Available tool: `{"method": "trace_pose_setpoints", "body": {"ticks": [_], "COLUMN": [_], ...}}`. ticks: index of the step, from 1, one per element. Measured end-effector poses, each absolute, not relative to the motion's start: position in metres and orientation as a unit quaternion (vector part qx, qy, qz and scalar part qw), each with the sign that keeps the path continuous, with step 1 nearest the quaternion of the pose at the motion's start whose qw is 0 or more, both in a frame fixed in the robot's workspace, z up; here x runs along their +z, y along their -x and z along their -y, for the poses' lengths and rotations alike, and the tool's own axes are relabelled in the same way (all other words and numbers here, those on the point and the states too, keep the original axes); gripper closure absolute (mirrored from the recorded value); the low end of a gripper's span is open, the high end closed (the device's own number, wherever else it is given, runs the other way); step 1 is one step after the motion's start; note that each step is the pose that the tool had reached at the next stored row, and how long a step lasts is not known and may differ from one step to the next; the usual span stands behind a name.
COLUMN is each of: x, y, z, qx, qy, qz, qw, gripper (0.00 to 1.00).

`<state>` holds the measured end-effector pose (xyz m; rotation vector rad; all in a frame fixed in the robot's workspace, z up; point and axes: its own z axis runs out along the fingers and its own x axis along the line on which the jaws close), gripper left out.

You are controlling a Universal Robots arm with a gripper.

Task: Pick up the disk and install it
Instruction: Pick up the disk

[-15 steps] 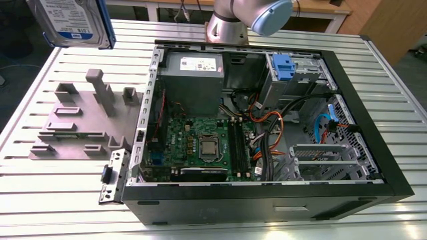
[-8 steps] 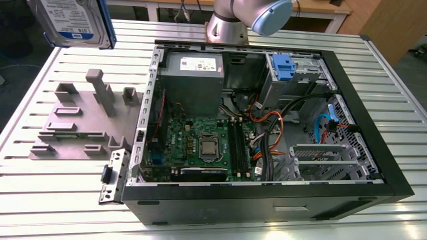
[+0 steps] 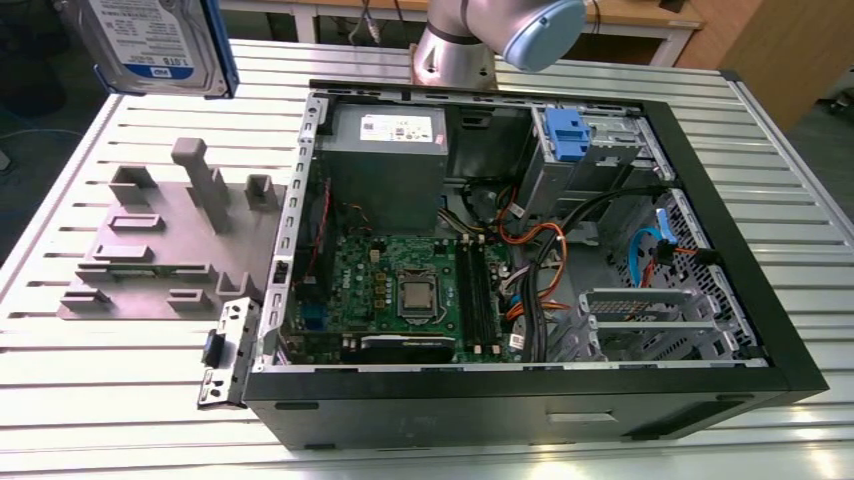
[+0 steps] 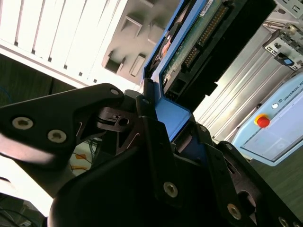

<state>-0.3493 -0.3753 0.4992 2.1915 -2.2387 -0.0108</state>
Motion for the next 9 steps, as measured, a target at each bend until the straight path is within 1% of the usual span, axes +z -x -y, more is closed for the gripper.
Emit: {"method": "trace_pose_setpoints", "body": {"ticks": [9], "x": [0.4992], "y": [0.3392], "z": [0.3753], "qx": [-0.003], "qy": [-0.700], "qz": [0.715], "qw": [0.004], "gripper": [0.64]}}
